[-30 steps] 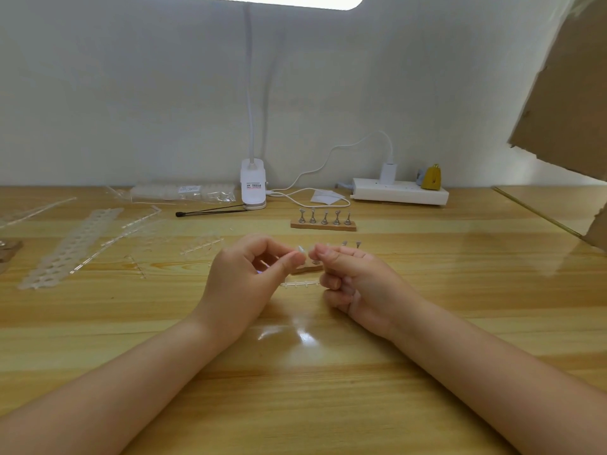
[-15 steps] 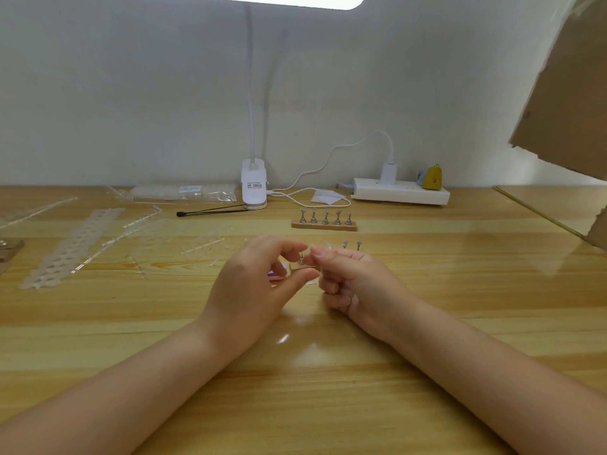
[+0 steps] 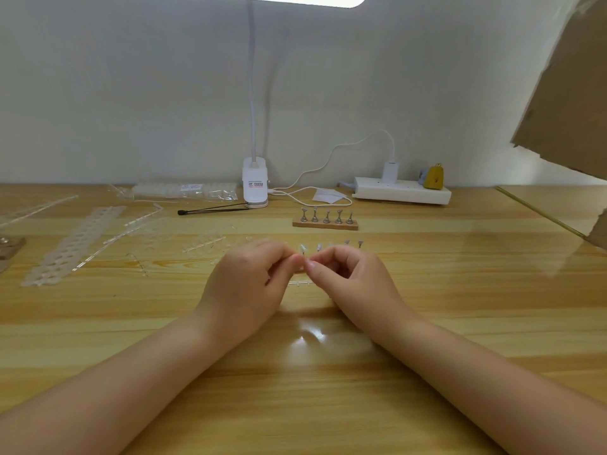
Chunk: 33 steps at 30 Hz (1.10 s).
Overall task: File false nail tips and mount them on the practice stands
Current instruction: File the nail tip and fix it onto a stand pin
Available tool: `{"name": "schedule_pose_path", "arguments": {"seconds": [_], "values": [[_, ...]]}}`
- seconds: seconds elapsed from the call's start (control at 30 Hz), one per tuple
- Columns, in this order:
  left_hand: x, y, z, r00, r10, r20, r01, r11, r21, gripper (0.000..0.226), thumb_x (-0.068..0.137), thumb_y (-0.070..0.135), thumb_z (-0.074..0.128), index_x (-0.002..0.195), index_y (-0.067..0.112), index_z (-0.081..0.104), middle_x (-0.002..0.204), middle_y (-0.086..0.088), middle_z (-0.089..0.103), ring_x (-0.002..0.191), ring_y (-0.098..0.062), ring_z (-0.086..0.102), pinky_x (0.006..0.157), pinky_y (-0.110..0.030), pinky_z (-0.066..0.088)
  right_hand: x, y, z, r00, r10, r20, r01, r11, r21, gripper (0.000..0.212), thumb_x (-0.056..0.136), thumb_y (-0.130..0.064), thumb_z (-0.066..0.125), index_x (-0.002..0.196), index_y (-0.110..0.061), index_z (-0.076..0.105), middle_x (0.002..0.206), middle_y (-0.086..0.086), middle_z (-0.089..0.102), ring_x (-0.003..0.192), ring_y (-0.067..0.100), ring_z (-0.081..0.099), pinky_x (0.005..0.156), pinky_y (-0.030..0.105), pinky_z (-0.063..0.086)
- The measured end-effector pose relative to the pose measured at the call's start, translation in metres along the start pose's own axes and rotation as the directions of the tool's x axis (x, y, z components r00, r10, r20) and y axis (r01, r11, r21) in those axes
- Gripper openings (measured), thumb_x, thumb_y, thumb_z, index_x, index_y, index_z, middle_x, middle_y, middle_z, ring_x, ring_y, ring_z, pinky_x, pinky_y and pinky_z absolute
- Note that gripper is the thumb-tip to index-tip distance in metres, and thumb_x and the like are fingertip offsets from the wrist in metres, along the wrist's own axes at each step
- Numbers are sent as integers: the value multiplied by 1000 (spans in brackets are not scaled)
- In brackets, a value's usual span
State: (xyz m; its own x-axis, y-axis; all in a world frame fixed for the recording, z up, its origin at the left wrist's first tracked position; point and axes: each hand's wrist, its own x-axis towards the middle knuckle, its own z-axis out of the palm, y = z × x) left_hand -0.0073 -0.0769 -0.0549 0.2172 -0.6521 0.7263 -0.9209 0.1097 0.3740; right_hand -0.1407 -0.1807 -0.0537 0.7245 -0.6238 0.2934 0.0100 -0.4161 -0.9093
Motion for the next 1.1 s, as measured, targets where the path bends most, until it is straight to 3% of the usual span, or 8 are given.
{"name": "schedule_pose_path", "arguments": {"seconds": [0.13, 0.23, 0.33, 0.47, 0.53, 0.63, 0.87, 1.1], "values": [[-1, -3, 0, 996, -79, 47, 81, 996, -40, 26, 90, 29, 53, 75, 15, 69, 63, 3, 62, 62, -17, 58, 58, -42, 47, -3, 0, 2, 989, -145, 10, 146, 980, -137, 12, 89, -23, 68, 87, -12, 74, 65, 10, 63, 57, 5, 48, 55, 18, 38], [0, -5, 0, 990, -109, 92, 113, 993, -34, 29, 90, 31, 51, 77, 15, 70, 64, 3, 63, 64, -17, 60, 59, -44, 48, -4, 1, 3, 977, -213, -8, 207, 958, -199, 7, 88, -18, 70, 90, -13, 75, 60, 2, 61, 55, 4, 48, 53, 13, 36], [0, -4, 0, 992, -44, 121, 39, 998, 44, 31, 91, 31, 50, 74, 12, 68, 63, 3, 62, 62, -18, 57, 59, -41, 46, -5, 1, 4, 967, -256, -4, 245, 930, -273, 6, 87, -11, 68, 87, -12, 74, 58, 3, 60, 52, 8, 48, 52, 18, 37], [1, 0, -5, 987, 148, 59, -157, 964, 214, 35, 94, 29, 47, 76, 10, 71, 65, 0, 62, 58, -22, 57, 56, -33, 45, -2, -1, 4, 998, 1, -59, -5, 997, -83, 10, 87, -17, 66, 79, -13, 72, 55, -4, 60, 50, 4, 53, 50, 19, 43], [2, 0, -7, 970, 238, 42, -241, 931, 275, 28, 92, 21, 52, 81, 9, 74, 68, -2, 65, 60, -25, 61, 57, -32, 46, 1, -2, 1, 984, 167, 54, -173, 974, 147, 16, 90, -18, 64, 81, -7, 72, 54, -3, 59, 46, 7, 52, 42, 17, 39], [3, -1, -8, 939, 341, 48, -337, 882, 330, 21, 89, 17, 57, 89, 8, 76, 75, -3, 69, 65, -25, 65, 63, -29, 43, 5, -4, -3, 945, 226, 234, -303, 875, 378, 20, 93, -13, 57, 80, -5, 70, 56, 3, 57, 44, 11, 48, 38, 17, 33], [5, -4, -8, 969, 243, 39, -244, 970, 19, 28, 94, 24, 55, 106, 7, 74, 89, -6, 71, 75, -22, 67, 63, -40, 53, 13, -1, -9, 903, 234, 361, -397, 778, 487, 15, 73, -22, 71, 83, -11, 69, 58, 0, 55, 46, 7, 47, 39, 15, 33], [3, -9, -2, 990, 141, 25, -139, 987, -84, 31, 92, 31, 58, 110, 10, 71, 98, -1, 69, 79, -15, 64, 68, -42, 55, 15, 4, -10, 909, 235, 345, -387, 784, 485, 17, 71, -20, 71, 86, -12, 70, 58, 0, 56, 47, 7, 46, 39, 15, 32]]}}
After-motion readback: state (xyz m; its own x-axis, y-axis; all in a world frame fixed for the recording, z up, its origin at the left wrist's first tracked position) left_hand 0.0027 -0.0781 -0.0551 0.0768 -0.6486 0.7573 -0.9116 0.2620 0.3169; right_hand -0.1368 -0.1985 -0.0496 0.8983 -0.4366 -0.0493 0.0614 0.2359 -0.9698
